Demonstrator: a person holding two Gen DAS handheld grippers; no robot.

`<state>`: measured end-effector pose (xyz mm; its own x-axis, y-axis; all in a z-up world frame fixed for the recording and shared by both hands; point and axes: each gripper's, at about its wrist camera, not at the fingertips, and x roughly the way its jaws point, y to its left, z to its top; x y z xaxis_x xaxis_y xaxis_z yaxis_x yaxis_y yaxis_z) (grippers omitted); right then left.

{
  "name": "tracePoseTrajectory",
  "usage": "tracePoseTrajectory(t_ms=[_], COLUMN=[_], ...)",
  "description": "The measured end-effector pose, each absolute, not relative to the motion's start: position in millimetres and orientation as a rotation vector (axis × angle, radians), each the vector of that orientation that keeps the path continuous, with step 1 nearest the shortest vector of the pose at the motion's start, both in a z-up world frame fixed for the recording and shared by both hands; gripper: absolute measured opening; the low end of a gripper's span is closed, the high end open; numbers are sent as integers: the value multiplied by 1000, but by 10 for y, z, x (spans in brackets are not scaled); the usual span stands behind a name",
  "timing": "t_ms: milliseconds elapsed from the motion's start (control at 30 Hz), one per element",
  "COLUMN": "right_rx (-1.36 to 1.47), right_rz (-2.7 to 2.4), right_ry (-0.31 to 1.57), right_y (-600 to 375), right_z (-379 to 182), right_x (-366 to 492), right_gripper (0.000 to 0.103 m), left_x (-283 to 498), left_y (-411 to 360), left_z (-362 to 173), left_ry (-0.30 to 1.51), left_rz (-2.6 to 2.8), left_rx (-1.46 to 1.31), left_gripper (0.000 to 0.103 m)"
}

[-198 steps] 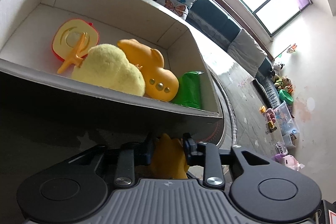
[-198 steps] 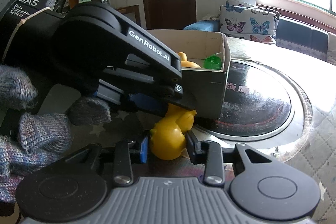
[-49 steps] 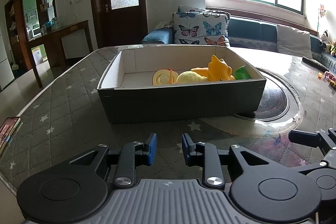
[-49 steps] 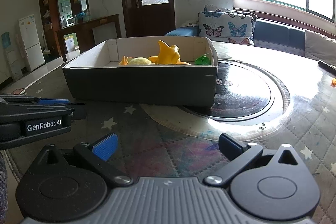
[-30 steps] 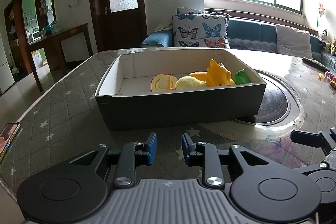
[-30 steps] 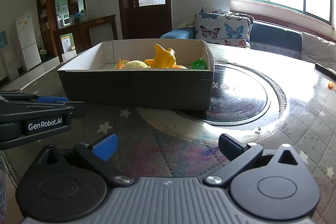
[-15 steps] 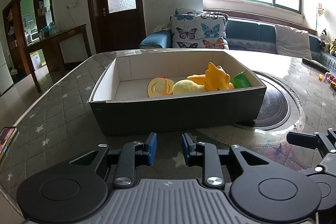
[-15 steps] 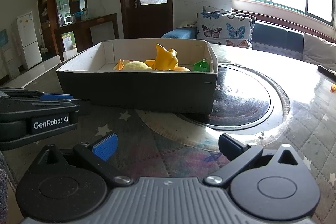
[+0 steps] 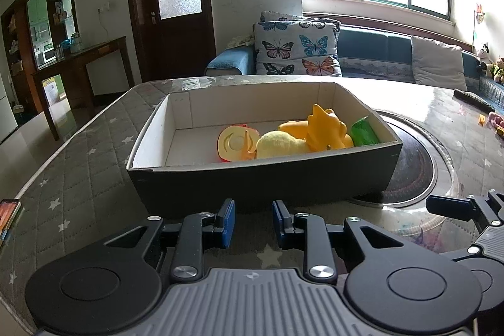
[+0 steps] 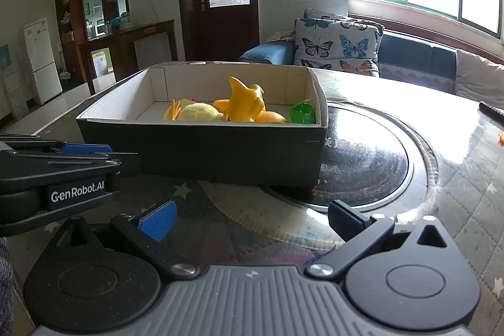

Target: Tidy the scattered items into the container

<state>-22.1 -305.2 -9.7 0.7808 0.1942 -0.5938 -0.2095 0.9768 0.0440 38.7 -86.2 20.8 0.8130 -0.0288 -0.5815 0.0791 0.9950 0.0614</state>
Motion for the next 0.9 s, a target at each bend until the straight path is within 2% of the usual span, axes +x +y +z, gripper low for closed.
tracePoseTrajectory(t_ms=[900], right_rx=[-41], right_rz=[227], right_ry=[681], right_y=[-2983], right_z=[-84], right_x=[225], right_gripper=[103], left_x=[773], left_y=[-829], left_z=[179], left_ry=[679], left_rz=[-50], left_rx=[69], left_gripper=[29])
